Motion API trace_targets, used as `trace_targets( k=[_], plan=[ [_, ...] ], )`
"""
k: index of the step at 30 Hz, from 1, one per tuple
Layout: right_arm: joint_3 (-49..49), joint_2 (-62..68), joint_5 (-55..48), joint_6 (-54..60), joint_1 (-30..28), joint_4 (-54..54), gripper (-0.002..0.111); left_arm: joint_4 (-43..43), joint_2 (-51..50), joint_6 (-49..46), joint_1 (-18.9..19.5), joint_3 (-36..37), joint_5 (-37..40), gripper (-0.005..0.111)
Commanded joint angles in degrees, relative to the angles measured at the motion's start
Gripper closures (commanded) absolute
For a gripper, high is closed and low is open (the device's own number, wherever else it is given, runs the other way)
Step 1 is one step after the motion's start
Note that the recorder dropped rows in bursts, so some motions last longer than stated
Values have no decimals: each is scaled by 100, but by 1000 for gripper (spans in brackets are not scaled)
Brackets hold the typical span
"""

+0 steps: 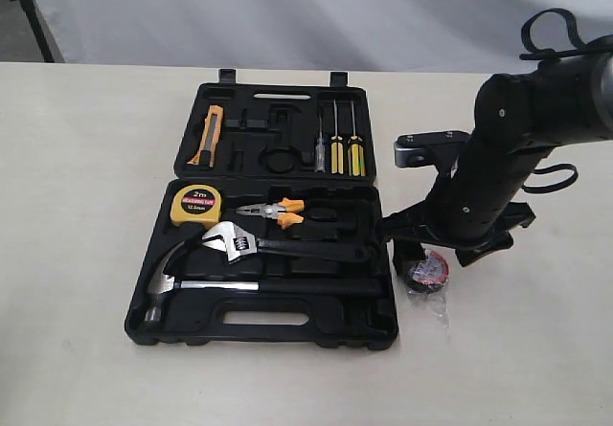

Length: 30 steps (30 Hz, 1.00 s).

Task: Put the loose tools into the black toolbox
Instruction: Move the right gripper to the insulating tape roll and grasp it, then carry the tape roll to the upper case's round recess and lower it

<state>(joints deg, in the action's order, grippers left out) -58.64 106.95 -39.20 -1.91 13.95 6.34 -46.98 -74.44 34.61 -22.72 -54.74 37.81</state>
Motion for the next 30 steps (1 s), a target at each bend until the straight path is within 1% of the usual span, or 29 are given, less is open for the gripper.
trace_targets(
  k=[1, 13, 15, 16, 18, 19, 21, 22, 27, 30],
  plan=[
    [13, 7, 41, -28, -30, 7, 33, 78, 46, 59, 19, 53, -97, 105],
    [140, 185, 146, 86, -30, -33, 34, 78, 46, 59, 19, 53, -97, 105],
    [140, 197, 185, 118, -30, -33, 41, 78, 46, 59, 19, 53, -97, 105],
    [112, 184, 200, 191, -30, -44, 47, 78, 46, 59, 19, 53, -97, 105],
    [-2, 153, 5, 191, -30, -138, 72, 78, 46, 59, 19, 53, -97, 105],
    [-57, 112, -92, 191, -30, -205, 81, 78, 46, 59, 19, 53, -97, 105],
    [-223, 1, -366, 278, -30, -368, 105, 78, 46, 59, 19, 53, -97, 105],
    [-312, -53, -496, 291, -30, -417, 108, 78, 46, 59, 19, 53, -97, 105],
    [-1194, -305, -1484, 303, -30, -387, 108, 78, 46, 59, 19, 53, -97, 105],
    [-1717, -279, -1635, 325, 61, -224, 108, 78, 46, 59, 19, 53, -97, 105]
  ],
)
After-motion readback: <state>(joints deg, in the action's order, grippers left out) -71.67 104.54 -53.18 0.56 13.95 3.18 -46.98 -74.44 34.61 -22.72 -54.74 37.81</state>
